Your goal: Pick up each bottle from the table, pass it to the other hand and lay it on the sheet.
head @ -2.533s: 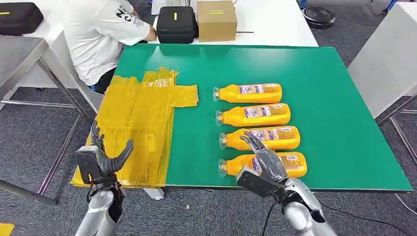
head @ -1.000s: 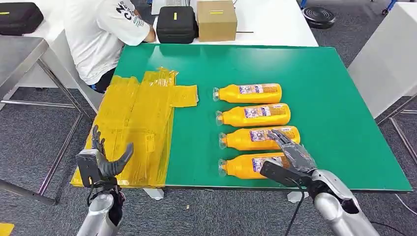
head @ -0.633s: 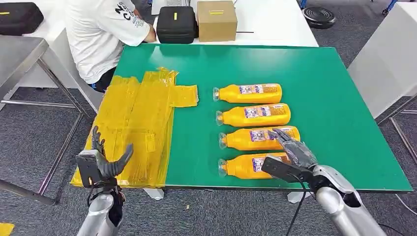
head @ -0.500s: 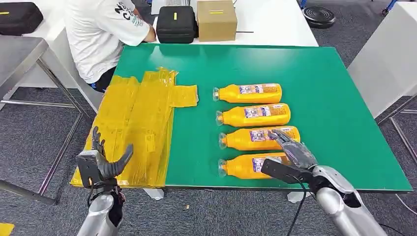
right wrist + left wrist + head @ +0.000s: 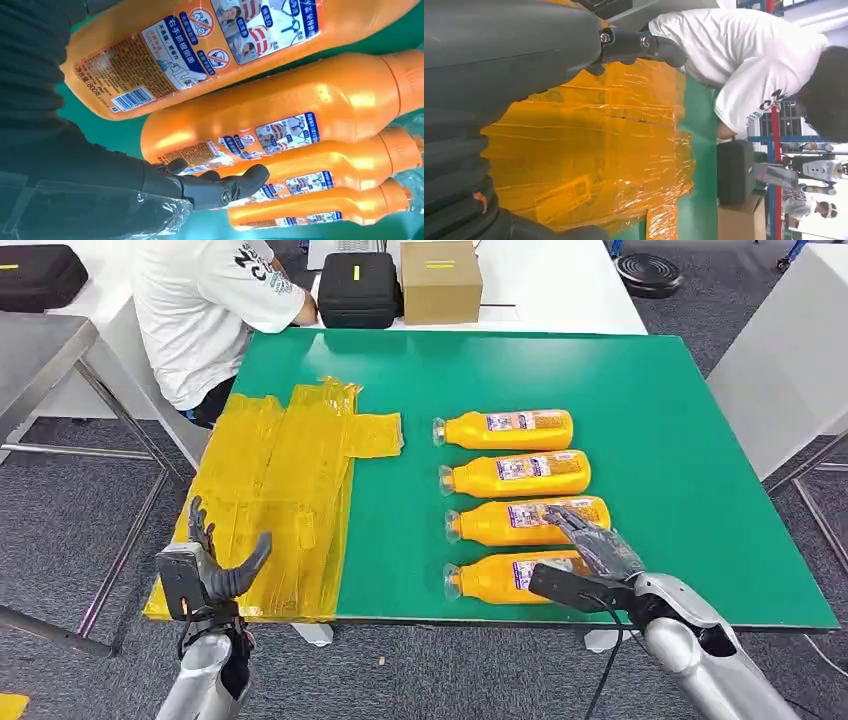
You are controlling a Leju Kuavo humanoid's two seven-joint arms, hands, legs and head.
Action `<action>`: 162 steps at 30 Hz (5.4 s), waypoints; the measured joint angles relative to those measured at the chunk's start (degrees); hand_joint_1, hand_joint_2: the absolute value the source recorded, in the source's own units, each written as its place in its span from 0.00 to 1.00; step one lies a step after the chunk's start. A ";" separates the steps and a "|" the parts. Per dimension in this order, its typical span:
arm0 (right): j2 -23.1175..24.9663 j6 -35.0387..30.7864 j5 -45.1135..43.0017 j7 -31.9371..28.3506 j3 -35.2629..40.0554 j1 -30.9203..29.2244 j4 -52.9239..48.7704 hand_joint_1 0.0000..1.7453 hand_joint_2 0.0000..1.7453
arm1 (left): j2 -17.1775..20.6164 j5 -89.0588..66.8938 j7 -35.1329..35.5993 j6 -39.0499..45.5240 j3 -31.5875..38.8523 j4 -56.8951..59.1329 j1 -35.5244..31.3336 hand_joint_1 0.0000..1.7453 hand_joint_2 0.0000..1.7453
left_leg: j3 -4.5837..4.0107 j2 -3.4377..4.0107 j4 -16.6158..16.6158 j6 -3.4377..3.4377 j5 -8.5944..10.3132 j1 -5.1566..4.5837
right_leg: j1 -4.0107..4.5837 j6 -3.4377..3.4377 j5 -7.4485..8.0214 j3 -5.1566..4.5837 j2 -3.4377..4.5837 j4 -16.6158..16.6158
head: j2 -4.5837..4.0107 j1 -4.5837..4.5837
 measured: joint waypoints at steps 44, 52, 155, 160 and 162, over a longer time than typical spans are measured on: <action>-2.23 -1.66 4.35 0.59 -1.27 9.79 -5.24 0.00 1.00 | 0.11 0.87 -0.90 0.02 0.00 2.86 -0.40 0.00 1.00 | 0.02 0.02 -0.01 0.02 -0.04 0.00 | 0.00 0.00 -0.01 0.00 0.01 -0.02 | 0.00 -0.02; -1.77 -1.11 4.02 0.83 -1.77 7.83 -2.42 0.00 1.00 | 0.09 0.89 -1.03 -0.07 0.00 3.26 -0.50 0.00 1.00 | 0.02 0.02 -0.01 0.02 -0.04 0.00 | 0.00 0.00 -0.01 0.00 0.01 -0.02 | 0.00 0.00; 34.29 -8.92 -3.08 -28.00 -4.48 -7.09 27.74 1.00 1.00 | 0.31 24.26 8.83 -42.51 -0.92 -3.41 1.31 0.00 1.00 | 0.05 0.04 -0.03 -0.01 0.04 0.05 | 0.04 -0.02 -0.01 0.01 0.02 0.03 | 0.00 0.00; 35.21 -8.55 -3.06 -28.24 -3.87 -7.10 28.26 1.00 1.00 | 0.15 23.47 8.72 -41.99 -1.25 -3.34 1.30 0.00 1.00 | 0.04 0.03 -0.03 -0.01 0.04 0.04 | 0.03 -0.02 -0.01 0.01 0.02 0.02 | 0.00 0.02; 35.58 -8.37 -2.89 -28.26 -3.15 -7.13 28.52 1.00 1.00 | 0.11 22.99 8.63 -41.97 -1.51 -3.21 1.22 0.00 1.00 | 0.05 0.04 -0.03 -0.01 0.04 0.04 | 0.03 -0.02 -0.01 0.01 0.02 0.03 | 0.00 0.02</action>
